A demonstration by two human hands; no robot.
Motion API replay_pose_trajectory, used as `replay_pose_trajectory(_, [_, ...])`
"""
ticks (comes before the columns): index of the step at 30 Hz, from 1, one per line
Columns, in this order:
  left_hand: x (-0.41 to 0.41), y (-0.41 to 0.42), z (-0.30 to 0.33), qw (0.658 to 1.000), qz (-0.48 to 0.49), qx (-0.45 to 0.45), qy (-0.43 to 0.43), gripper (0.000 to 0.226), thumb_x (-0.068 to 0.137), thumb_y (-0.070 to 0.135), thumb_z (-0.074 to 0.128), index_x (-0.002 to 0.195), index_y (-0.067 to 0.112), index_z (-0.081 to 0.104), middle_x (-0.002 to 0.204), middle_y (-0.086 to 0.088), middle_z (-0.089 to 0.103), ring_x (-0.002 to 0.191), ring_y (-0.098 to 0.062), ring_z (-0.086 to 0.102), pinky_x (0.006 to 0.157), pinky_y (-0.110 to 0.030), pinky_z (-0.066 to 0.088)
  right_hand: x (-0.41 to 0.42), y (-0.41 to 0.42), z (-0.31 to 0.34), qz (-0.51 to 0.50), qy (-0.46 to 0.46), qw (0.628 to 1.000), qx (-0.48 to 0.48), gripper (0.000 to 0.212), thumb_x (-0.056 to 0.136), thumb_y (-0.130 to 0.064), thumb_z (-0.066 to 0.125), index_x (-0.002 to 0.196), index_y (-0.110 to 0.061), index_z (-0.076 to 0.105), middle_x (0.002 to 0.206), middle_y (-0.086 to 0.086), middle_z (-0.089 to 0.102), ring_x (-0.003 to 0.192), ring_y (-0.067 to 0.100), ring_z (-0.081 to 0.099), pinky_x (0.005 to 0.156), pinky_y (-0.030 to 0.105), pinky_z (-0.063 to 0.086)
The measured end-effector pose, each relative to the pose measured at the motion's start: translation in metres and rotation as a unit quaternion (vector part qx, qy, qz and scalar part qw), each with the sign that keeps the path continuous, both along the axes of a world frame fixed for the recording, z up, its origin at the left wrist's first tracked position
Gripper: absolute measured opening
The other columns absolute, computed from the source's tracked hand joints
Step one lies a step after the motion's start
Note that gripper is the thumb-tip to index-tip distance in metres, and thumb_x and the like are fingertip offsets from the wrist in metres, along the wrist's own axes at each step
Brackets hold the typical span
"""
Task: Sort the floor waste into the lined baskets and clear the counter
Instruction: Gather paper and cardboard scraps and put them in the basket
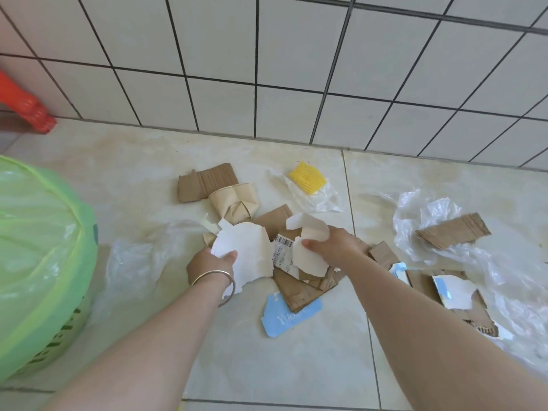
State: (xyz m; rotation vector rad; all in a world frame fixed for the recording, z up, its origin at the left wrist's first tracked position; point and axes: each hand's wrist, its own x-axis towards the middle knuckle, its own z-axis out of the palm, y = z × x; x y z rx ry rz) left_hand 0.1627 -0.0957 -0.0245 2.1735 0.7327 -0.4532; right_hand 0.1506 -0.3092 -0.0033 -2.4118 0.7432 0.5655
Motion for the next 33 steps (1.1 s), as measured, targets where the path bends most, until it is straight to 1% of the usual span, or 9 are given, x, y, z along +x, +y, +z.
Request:
replay_pose_trajectory(4, [-0.007,-0.001,0.002,1.000,0.000,0.001,0.023,0.054,0.083,0.037,0.063,0.123,0.002,0.055,0.126,-0.018,0.059,0.119,-0.034,0.053,0.095,-0.037,0.043,-0.012,0.011,0.003,-0.020,-0.032,0.992,0.119,0.049,0.084,-0.035,0.064,0.127,-0.018,0.050,0.119,0.007,0.061,0.101,0.025,0.056,0.084,0.039,0.051])
replay_pose_trajectory(9, [-0.018,0.003,0.014,0.999,0.036,-0.038,-0.001,0.045,0.084,0.036,0.063,0.114,0.002,0.060,0.119,-0.019,0.063,0.111,-0.036,0.057,0.091,-0.037,0.044,-0.032,0.014,0.019,-0.110,-0.083,0.973,0.183,0.047,0.081,-0.030,0.069,0.120,-0.014,0.049,0.110,0.007,0.057,0.094,0.025,0.053,0.076,0.040,0.052])
replay_pose_trajectory(14, [-0.030,0.001,0.061,0.990,0.054,-0.099,-0.087,0.034,0.084,0.030,0.064,0.106,0.005,0.061,0.109,-0.015,0.066,0.091,-0.028,0.057,0.076,-0.029,0.040,-0.043,0.006,0.065,-0.210,-0.162,0.941,0.209,0.058,0.078,-0.027,0.073,0.127,-0.016,0.044,0.107,0.003,0.054,0.096,0.028,0.057,0.069,0.039,0.054])
replay_pose_trajectory(17, [-0.037,0.002,0.109,0.982,0.054,-0.122,-0.133,0.033,0.084,0.030,0.063,0.107,0.006,0.060,0.110,-0.014,0.065,0.097,-0.029,0.059,0.076,-0.029,0.039,-0.052,0.015,0.108,-0.240,-0.179,0.922,0.246,0.047,0.080,-0.024,0.072,0.121,-0.010,0.054,0.101,0.006,0.060,0.095,0.031,0.060,0.057,0.032,0.051])
replay_pose_trajectory(20, [-0.051,0.016,0.163,0.977,0.051,-0.122,-0.169,0.033,0.085,0.031,0.061,0.107,0.005,0.059,0.109,-0.015,0.065,0.101,-0.031,0.058,0.076,-0.030,0.040,-0.066,0.037,0.160,-0.238,-0.175,0.910,0.291,0.030,0.082,-0.021,0.070,0.107,-0.009,0.058,0.084,0.003,0.061,0.081,0.028,0.060,0.047,0.026,0.048])
replay_pose_trajectory(23, [-0.079,0.045,0.218,0.972,0.049,-0.109,-0.204,0.033,0.086,0.031,0.060,0.105,0.004,0.058,0.107,-0.016,0.064,0.094,-0.030,0.056,0.074,-0.029,0.037,-0.082,0.070,0.208,-0.248,-0.164,0.896,0.330,0.028,0.081,-0.020,0.071,0.102,-0.011,0.055,0.078,0.003,0.058,0.080,0.030,0.060,0.057,0.036,0.054])
replay_pose_trajectory(26, [-0.113,0.088,0.264,0.967,0.071,-0.092,-0.227,0.038,0.087,0.034,0.059,0.109,0.003,0.055,0.107,-0.014,0.062,0.100,-0.031,0.056,0.075,-0.029,0.036,-0.103,0.113,0.245,-0.234,-0.164,0.887,0.362,0.026,0.083,-0.019,0.069,0.102,-0.013,0.053,0.089,0.009,0.060,0.074,0.029,0.059,0.045,0.028,0.048])
replay_pose_trajectory(30, [-0.158,0.156,0.312,0.957,0.133,-0.089,-0.242,0.052,0.088,0.034,0.057,0.126,0.000,0.047,0.128,-0.016,0.056,0.118,-0.033,0.051,0.094,-0.035,0.039,-0.130,0.182,0.275,-0.202,-0.172,0.889,0.373,0.037,0.082,-0.023,0.070,0.112,-0.008,0.054,0.102,0.013,0.060,0.086,0.032,0.059,0.051,0.031,0.045])
replay_pose_trajectory(33, [-0.192,0.210,0.335,0.944,0.184,-0.082,-0.260,0.039,0.090,0.026,0.055,0.118,-0.001,0.050,0.122,-0.019,0.058,0.113,-0.033,0.053,0.088,-0.033,0.039,-0.149,0.247,0.289,-0.179,-0.157,0.891,0.385,0.047,0.082,-0.023,0.070,0.121,-0.005,0.051,0.106,0.012,0.058,0.090,0.030,0.057,0.044,0.025,0.043])
